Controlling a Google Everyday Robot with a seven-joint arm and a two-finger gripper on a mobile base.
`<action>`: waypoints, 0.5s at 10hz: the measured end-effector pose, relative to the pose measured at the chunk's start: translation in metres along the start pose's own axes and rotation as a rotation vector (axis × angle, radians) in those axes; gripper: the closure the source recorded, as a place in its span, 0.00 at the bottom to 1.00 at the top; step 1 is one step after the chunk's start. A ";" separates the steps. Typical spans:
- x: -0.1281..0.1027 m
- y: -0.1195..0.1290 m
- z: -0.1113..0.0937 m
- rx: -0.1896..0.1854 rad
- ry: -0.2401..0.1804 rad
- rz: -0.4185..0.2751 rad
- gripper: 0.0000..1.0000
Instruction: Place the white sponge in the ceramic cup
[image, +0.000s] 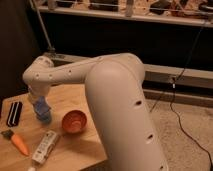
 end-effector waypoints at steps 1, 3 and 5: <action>0.001 0.003 0.000 -0.004 -0.023 -0.010 1.00; 0.003 0.009 0.001 -0.014 -0.054 -0.022 1.00; 0.007 0.013 0.004 -0.018 -0.072 -0.034 1.00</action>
